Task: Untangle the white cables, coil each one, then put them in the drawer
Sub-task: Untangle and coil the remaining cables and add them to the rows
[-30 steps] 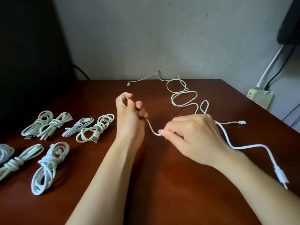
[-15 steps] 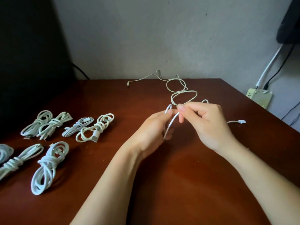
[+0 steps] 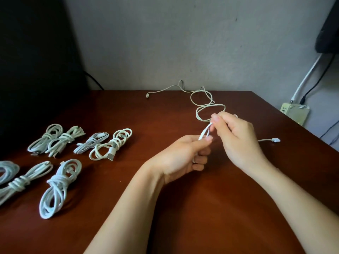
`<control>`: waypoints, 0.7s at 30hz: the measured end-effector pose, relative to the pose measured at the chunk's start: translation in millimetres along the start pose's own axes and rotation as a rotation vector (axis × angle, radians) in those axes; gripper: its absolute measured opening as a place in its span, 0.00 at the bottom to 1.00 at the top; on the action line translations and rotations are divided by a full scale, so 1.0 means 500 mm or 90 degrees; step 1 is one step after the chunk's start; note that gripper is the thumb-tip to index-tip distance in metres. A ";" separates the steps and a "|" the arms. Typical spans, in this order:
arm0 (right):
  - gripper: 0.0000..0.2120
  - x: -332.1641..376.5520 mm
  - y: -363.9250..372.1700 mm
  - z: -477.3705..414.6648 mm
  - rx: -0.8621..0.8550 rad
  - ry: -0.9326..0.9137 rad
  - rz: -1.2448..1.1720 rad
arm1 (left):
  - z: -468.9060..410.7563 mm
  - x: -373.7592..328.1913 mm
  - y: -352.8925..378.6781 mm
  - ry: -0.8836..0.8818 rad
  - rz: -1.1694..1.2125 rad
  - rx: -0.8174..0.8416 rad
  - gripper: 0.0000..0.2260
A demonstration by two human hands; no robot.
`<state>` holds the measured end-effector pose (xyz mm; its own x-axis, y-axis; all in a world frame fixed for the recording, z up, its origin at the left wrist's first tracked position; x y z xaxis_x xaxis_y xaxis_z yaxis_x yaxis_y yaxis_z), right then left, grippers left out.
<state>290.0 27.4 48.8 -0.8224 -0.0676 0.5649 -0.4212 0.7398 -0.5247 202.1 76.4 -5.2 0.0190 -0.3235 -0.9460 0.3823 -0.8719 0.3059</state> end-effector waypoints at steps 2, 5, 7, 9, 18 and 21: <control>0.10 -0.007 0.005 -0.002 0.029 -0.002 0.034 | -0.002 -0.001 -0.011 0.003 0.031 -0.031 0.08; 0.06 -0.014 0.013 0.000 0.091 -0.005 0.054 | -0.004 -0.014 -0.034 0.039 0.106 -0.100 0.11; 0.04 -0.012 0.018 0.004 0.137 -0.029 0.122 | -0.005 -0.023 -0.053 0.077 0.164 -0.146 0.12; 0.06 -0.013 0.026 0.009 0.182 -0.045 0.177 | -0.004 -0.032 -0.074 0.120 0.217 -0.188 0.13; 0.15 0.006 0.042 0.019 0.218 -0.005 0.132 | 0.005 -0.046 -0.091 0.182 0.136 -0.228 0.15; 0.14 0.013 0.030 0.016 0.156 -0.010 0.096 | 0.003 -0.044 -0.077 0.178 0.076 -0.202 0.15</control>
<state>275.3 32.6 39.3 -0.8876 0.0191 0.4601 -0.3723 0.5584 -0.7413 185.8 116.4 3.9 0.3127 -0.2660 -0.9118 0.6267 -0.6636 0.4085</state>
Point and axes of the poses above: each hand's wrist, its own z-axis away from the middle knuckle, its own y-axis out of the palm, x = y × z, the point moved 7 cm from there along -z, towards the middle knuckle, and after that the axes turned 5 degrees about z, right-handed, at the moved point
